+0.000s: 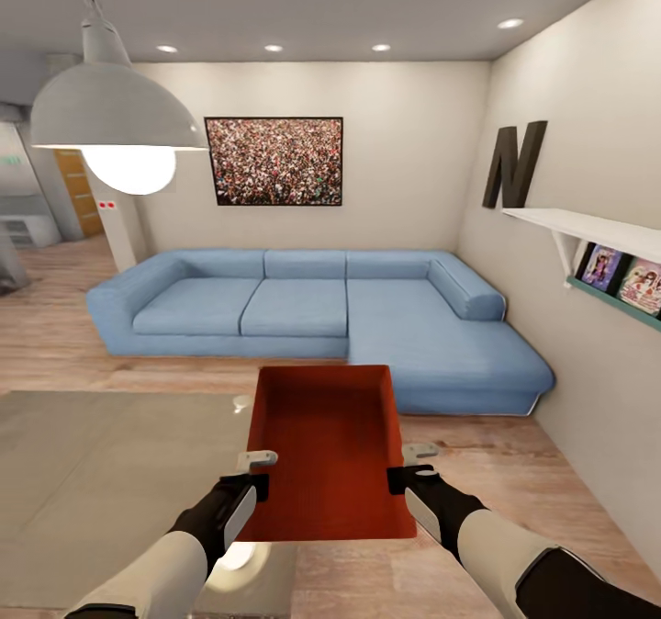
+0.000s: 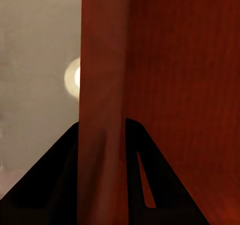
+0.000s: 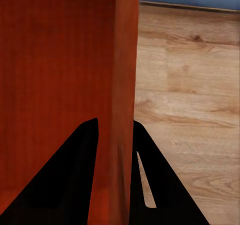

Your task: Move the two storage containers from the living room to the garage. In the garage, place one container on the floor and stack the other container on top of it (either order is fine).

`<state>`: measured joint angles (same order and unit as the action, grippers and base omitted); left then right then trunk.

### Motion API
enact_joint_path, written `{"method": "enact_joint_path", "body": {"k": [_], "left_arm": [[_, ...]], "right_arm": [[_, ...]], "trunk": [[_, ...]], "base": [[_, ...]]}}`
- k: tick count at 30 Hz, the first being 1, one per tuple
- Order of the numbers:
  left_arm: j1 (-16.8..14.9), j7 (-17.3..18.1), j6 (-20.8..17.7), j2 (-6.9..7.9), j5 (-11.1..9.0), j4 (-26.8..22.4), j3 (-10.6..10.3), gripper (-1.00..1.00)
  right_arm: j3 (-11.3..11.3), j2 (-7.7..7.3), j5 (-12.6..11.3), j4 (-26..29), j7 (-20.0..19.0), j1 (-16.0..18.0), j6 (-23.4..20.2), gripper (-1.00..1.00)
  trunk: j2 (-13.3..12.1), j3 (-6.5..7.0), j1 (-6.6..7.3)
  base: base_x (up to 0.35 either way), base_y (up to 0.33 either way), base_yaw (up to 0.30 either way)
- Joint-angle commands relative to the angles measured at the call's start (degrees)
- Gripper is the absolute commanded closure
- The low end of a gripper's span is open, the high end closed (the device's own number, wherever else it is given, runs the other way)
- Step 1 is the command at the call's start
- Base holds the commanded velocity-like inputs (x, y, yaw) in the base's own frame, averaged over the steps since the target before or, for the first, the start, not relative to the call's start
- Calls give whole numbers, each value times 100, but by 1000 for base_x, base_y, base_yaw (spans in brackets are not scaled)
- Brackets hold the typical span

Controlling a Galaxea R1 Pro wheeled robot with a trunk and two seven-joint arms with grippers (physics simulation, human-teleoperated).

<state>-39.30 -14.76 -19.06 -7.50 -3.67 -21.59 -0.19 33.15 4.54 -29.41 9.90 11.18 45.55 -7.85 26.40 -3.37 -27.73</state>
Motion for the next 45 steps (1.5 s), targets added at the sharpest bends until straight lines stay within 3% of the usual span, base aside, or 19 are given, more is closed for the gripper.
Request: {"method": "enact_joint_path", "body": {"k": [1,45], "left_arm": [[1,-53,-53,22,42,6,28,100],[1,-53,-45,29,39,-3,36,100]], "right_arm": [[-81,-41,120,20,42,10,159,100],[-81,-41,120,20,42,7,158,100]], "trunk": [[13,-12,-3],[13,-12,-3]], "base": [[0,0,274],[0,0,274]]}}
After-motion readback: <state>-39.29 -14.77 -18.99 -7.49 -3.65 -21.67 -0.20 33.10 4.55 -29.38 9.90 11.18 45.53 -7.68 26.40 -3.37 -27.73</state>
